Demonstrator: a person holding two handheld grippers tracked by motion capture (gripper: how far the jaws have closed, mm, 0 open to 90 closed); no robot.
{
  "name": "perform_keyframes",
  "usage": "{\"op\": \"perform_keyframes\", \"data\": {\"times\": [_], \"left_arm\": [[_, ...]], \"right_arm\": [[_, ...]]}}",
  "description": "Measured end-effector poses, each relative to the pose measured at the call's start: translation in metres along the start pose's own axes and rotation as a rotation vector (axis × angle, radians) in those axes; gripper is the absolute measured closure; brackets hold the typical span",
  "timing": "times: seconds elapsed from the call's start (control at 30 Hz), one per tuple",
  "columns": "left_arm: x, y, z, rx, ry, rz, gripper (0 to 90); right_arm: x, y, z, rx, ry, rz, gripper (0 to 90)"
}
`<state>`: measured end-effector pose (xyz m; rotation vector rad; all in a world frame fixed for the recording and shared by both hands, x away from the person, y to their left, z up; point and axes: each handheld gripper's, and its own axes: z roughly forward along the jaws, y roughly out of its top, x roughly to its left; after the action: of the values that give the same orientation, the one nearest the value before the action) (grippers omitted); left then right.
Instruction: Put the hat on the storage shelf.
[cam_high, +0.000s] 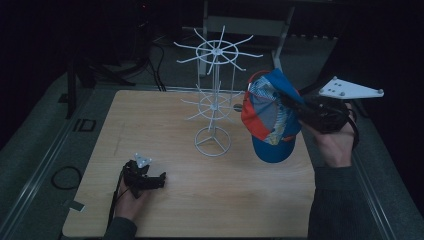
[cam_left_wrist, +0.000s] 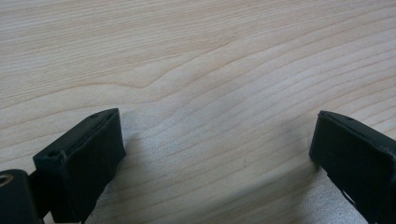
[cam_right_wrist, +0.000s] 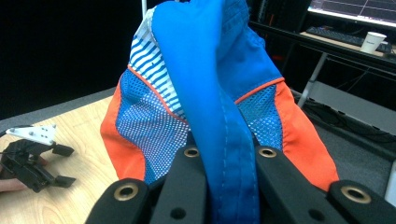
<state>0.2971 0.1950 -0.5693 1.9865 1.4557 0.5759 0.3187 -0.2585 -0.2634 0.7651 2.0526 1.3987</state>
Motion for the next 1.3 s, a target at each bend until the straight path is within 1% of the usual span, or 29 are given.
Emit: {"op": "perform_keyframes", "data": {"times": [0.3, 0.5, 1.2, 1.3], "left_arm": [[0.0, 0.0, 0.0, 0.0, 0.0, 0.0, 3.4], [0.0, 0.0, 0.0, 0.0, -0.001, 0.0, 3.4], [0.0, 0.0, 0.0, 0.0, 0.0, 0.0, 3.4], [0.0, 0.0, 0.0, 0.0, 0.0, 0.0, 3.4]], "right_arm": [[0.003, 0.004, -0.002, -0.015, 0.014, -0.007, 88.7], [0.004, 0.005, -0.004, -0.022, 0.015, -0.008, 88.7], [0.0, 0.016, -0.009, -0.053, -0.006, -0.02, 88.7], [-0.001, 0.019, -0.008, -0.05, -0.007, -0.024, 88.7]]}}
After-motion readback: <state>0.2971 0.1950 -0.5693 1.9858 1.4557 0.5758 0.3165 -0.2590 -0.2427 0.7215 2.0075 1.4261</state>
